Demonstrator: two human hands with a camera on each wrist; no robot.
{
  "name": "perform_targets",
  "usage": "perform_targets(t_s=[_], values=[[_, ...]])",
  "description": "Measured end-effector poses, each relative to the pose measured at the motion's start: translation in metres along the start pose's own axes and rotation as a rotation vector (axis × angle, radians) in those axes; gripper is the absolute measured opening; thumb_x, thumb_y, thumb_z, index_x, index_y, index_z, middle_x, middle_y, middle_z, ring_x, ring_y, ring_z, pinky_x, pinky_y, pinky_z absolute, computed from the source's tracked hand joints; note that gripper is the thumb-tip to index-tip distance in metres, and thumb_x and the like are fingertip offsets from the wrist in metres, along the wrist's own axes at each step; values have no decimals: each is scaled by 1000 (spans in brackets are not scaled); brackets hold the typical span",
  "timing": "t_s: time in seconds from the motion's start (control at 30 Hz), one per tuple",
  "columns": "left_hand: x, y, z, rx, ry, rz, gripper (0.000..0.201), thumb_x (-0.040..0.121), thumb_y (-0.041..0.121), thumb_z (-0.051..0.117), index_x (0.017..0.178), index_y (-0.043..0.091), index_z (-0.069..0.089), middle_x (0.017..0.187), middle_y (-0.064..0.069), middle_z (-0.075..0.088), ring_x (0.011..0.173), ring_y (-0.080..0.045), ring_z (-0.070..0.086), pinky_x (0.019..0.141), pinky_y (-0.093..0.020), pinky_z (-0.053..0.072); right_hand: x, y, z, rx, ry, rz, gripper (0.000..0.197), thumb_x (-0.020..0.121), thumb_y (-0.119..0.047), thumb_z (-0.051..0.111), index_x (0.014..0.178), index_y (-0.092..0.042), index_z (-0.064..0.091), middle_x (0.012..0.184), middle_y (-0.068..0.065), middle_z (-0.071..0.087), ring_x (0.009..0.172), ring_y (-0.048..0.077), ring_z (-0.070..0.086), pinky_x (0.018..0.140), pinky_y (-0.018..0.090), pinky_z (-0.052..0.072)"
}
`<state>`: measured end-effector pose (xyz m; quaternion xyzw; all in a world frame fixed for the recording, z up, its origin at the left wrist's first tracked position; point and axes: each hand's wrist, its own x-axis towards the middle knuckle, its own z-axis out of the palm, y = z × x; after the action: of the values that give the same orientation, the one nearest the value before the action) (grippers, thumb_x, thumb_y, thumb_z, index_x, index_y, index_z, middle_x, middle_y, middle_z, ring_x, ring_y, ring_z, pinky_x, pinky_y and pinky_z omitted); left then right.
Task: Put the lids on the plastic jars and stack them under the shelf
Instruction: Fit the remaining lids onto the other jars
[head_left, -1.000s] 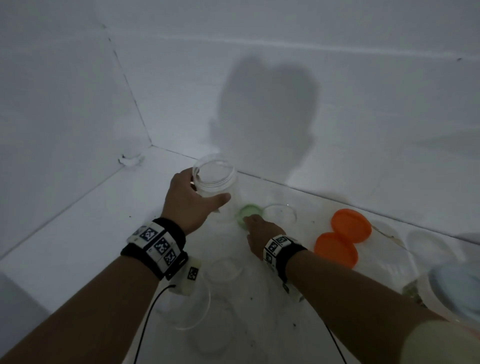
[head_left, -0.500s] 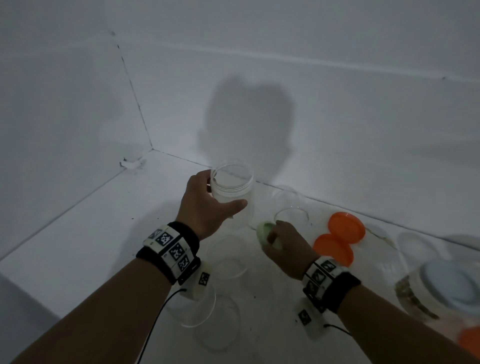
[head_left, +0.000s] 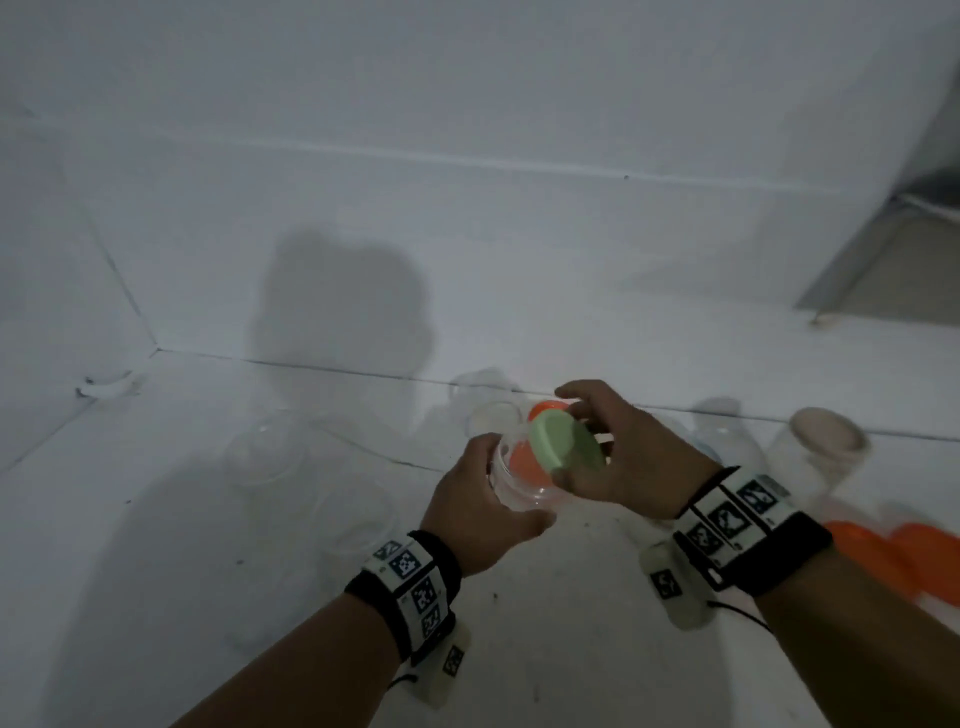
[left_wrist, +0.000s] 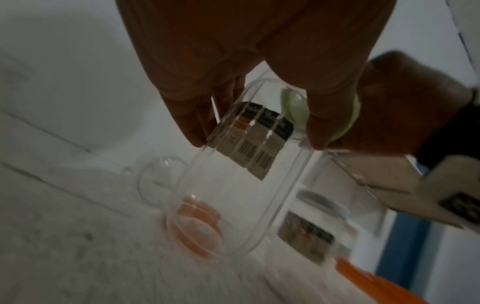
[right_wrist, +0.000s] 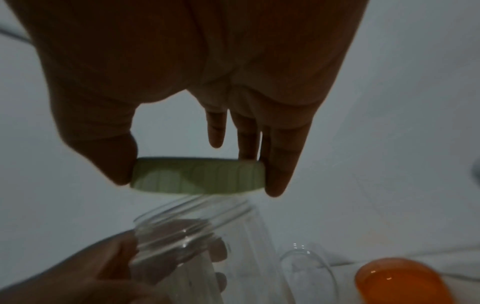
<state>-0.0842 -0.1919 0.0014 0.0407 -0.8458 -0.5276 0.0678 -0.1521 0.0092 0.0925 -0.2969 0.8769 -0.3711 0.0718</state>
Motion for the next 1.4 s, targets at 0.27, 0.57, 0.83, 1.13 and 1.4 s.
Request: perform_targets(t_s=[0.27, 0.57, 0.83, 1.13, 1.4], values=[[-4, -1, 72, -4, -219, 28, 90, 58, 51, 94, 132, 48, 43, 121, 23, 64, 111, -2, 63, 96, -33, 57, -31, 22, -6, -463, -271, 126, 96, 67, -53, 80, 151, -21, 45, 140, 4, 57, 127, 22, 57, 107, 43, 49], [1, -9, 109, -51, -276, 18, 93, 54, 58, 93, 134, 41, 48, 121, 21, 67, 109, 0, 65, 95, -37, 59, -45, 44, -10, -661, -337, 201, 93, 76, -61, 77, 151, -22, 39, 137, 7, 53, 123, 28, 55, 103, 47, 50], [0, -16, 113, -90, -261, 12, 84, 60, 47, 97, 130, 35, 53, 116, 19, 68, 101, 1, 68, 82, -21, 59, -41, 27, -4, -880, -239, 354, 107, 71, -101, 26, 135, -18, 48, 118, 10, 65, 102, 31, 65, 79, 41, 53], [1, -18, 114, -68, -295, 16, 92, 65, 46, 95, 140, 37, 43, 125, 24, 60, 106, 17, 57, 79, -1, 47, -24, 25, -23, -879, -403, 314, 74, 82, -84, 52, 116, -20, 66, 106, 2, 68, 93, 22, 66, 75, 36, 55], [5, -19, 117, -85, -293, 9, 93, 61, 51, 95, 138, 37, 46, 125, 24, 62, 110, 9, 61, 91, -12, 52, -27, 42, -23, -804, -397, 260, 93, 71, -86, 56, 144, -30, 45, 129, -2, 61, 120, 23, 62, 95, 42, 54]])
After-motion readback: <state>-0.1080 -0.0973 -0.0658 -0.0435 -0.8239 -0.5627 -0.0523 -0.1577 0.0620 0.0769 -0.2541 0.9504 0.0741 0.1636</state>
